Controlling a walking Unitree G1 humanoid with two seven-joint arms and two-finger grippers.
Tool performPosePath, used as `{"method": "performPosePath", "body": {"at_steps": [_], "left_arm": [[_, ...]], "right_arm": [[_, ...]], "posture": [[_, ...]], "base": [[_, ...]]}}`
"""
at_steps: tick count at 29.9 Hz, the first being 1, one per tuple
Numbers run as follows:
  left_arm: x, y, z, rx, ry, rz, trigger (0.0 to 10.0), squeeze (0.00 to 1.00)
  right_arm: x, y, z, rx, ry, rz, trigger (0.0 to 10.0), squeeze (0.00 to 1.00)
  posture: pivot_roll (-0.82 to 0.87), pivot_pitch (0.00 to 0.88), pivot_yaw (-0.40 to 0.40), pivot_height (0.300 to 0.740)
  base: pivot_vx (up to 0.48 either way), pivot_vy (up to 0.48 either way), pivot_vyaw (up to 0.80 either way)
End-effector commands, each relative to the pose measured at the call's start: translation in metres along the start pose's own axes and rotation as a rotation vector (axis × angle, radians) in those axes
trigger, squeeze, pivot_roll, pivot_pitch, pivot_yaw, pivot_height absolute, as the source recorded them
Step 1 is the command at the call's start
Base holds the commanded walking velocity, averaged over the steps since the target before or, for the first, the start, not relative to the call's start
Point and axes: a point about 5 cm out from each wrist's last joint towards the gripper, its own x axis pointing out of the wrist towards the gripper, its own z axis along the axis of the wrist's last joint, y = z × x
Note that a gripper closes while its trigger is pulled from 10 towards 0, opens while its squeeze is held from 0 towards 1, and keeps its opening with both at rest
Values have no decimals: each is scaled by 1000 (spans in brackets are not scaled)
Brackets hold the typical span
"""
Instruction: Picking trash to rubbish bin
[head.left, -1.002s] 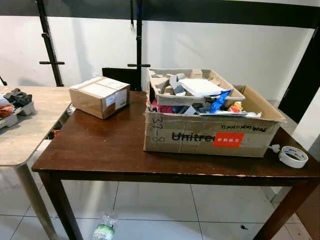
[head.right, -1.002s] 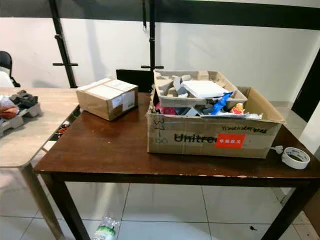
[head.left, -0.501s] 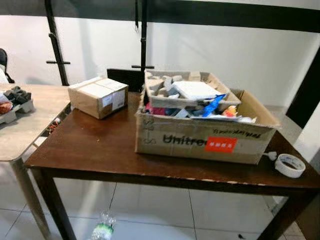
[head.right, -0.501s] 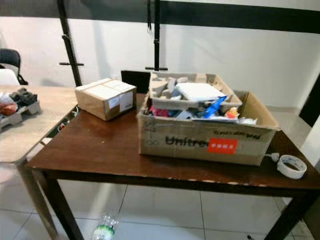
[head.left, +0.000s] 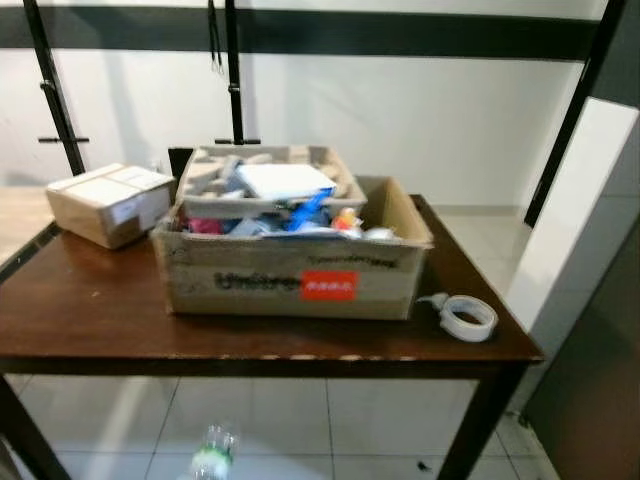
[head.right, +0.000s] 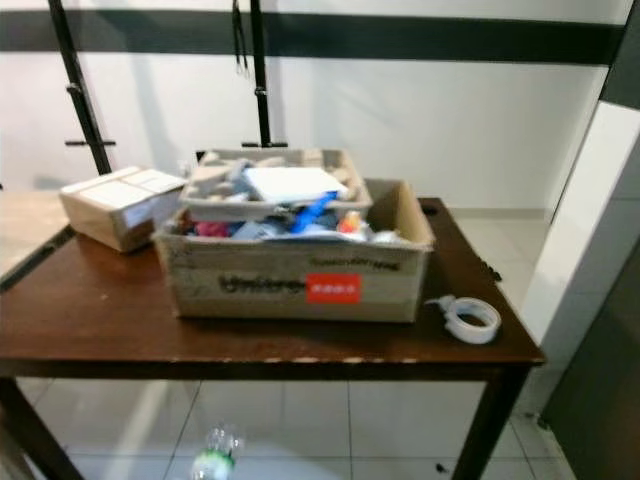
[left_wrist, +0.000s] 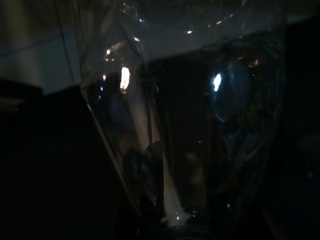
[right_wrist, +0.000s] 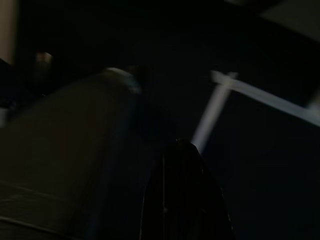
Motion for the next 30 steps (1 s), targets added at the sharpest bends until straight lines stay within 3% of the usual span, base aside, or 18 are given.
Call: {"method": "performPosePath", "body": {"at_steps": [1,8,26,30], "left_arm": [[-2,1,-7,6,13,-1,10000,0],[-2,1,-5,-2,9,-15,10000,0],[-3,5,-5,-54,-5,5,10000,0],[-3,8,-4,-52,-2,27,10000,0]], "right_arm": [[0,5,-3,15,10,11,10000,0],[1,6,-3,15,11,12,10000,0],[0,4,-3,6,10,12,10000,0],[0,4,-3,6,10,13,10000,0]], "posture": [[-41,92,-29,740],[-42,91,-26,740],[-43,88,-32,740],[-42,88,-33,740]], "base": [[0,0,0],[0,44,0],[0,480,0],[0,0,0]]}}
